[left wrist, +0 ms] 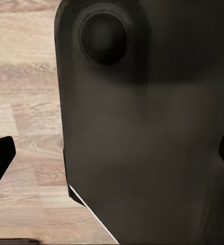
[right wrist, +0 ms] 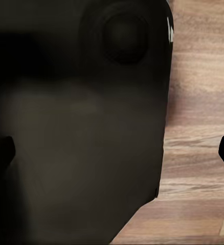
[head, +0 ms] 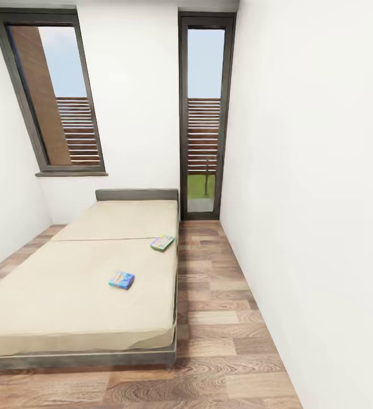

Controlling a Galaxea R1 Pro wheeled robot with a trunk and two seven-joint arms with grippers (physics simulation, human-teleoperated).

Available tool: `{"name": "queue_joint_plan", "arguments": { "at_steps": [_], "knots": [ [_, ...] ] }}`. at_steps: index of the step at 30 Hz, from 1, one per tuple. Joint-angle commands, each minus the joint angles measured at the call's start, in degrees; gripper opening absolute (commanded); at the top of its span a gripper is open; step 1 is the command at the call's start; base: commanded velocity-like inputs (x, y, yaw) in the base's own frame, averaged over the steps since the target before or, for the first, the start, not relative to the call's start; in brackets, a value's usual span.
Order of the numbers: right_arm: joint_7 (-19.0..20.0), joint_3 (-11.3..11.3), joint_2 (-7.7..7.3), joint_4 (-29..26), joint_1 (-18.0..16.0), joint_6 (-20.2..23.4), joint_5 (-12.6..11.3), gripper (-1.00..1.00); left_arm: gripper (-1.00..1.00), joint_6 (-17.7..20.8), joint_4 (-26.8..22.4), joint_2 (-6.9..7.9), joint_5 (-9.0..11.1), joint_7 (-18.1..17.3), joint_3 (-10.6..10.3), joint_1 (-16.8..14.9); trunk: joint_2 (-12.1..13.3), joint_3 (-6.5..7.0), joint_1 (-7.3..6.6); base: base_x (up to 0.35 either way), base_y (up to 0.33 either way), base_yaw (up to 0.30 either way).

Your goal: Put all the toys in the child's room - the three board games (two on the bed and one on the table), the two jigsaw puzzles on the table, and the tennis ball on the table - inside the toy box on the table in the child's room.

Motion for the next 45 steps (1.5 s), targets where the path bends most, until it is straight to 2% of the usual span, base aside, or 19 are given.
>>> {"name": "queue_joint_plan", "arguments": {
  "at_steps": [1, 45],
  "knots": [
    [0.0, 0.0, 0.00, 0.0, 0.0, 0.0, 0.0, 1.00, 1.00, 0.0, 0.0, 0.00, 0.0, 0.0, 0.0, 0.0, 0.0, -0.03, 0.00, 0.000, 0.000, 0.000],
    [0.0, -0.3, -0.04, -0.1, 0.1, 0.0, 0.4, 1.00, 1.00, -0.1, 0.0, 0.26, -0.1, -0.2, 0.1, -0.2, 0.0, -0.03, 0.00, 0.000, 0.000, 0.000]
  ]
}}
